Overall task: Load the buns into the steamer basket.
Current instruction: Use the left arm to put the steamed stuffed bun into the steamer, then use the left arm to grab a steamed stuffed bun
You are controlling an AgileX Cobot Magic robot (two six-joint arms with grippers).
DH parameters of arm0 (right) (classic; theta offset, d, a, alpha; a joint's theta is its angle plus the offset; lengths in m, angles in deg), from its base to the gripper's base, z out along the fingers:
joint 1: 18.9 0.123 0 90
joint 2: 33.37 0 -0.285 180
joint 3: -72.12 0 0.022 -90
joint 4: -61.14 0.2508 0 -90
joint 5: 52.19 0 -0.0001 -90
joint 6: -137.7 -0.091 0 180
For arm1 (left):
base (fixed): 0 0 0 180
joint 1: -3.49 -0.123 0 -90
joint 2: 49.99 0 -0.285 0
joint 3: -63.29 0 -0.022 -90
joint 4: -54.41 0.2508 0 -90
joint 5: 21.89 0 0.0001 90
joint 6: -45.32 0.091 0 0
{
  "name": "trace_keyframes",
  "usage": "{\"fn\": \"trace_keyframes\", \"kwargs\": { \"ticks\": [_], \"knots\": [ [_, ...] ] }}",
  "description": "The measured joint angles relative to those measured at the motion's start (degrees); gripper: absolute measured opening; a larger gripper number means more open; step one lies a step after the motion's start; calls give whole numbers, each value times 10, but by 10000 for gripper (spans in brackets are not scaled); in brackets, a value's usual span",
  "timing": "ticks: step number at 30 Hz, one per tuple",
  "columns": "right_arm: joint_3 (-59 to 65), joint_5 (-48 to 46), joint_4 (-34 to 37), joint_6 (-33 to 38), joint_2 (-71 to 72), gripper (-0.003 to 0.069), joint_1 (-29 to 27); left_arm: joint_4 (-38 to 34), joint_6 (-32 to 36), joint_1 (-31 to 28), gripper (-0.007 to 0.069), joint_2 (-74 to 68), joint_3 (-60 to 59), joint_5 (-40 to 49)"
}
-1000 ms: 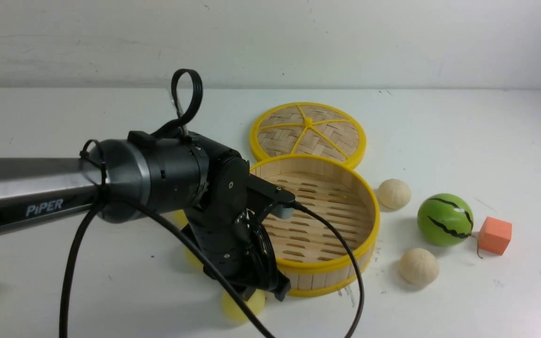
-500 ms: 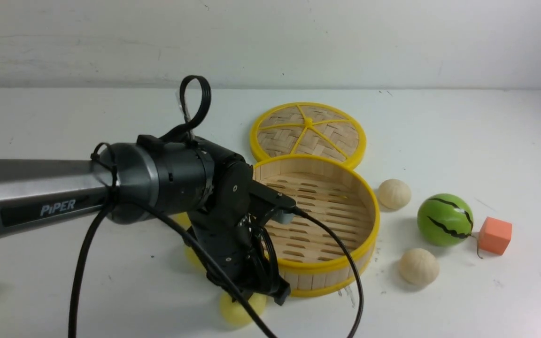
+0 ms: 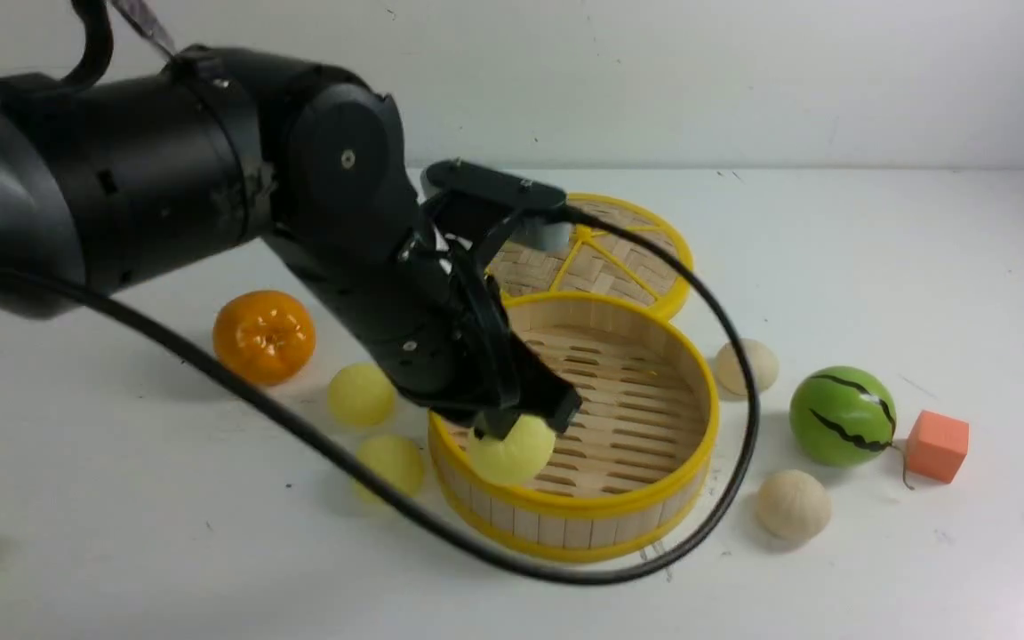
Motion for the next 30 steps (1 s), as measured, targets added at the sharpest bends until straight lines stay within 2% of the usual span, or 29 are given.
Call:
{"fn": "trace_keyframes", "kwargs": {
  "ticks": [7,15,21,24,25,28,30],
  "knots": [
    [0,0,0,0,0,239,0,13,20,0,-13,-142,118,17],
    [0,0,0,0,0,239,0,55,5,0,-7,-227,148,26],
    [0,0,0,0,0,239,0,55,-1,0,149,-222,155,36],
    [0,0,0,0,0,239,0,51,-29,0,293,-177,155,64],
    [0,0,0,0,0,239,0,51,-34,0,320,-159,155,75],
    [0,0,0,0,0,239,0,59,-40,-3,338,-107,159,128],
    [0,0,0,0,0,239,0,60,-41,-9,314,-91,158,160]
  ]
}}
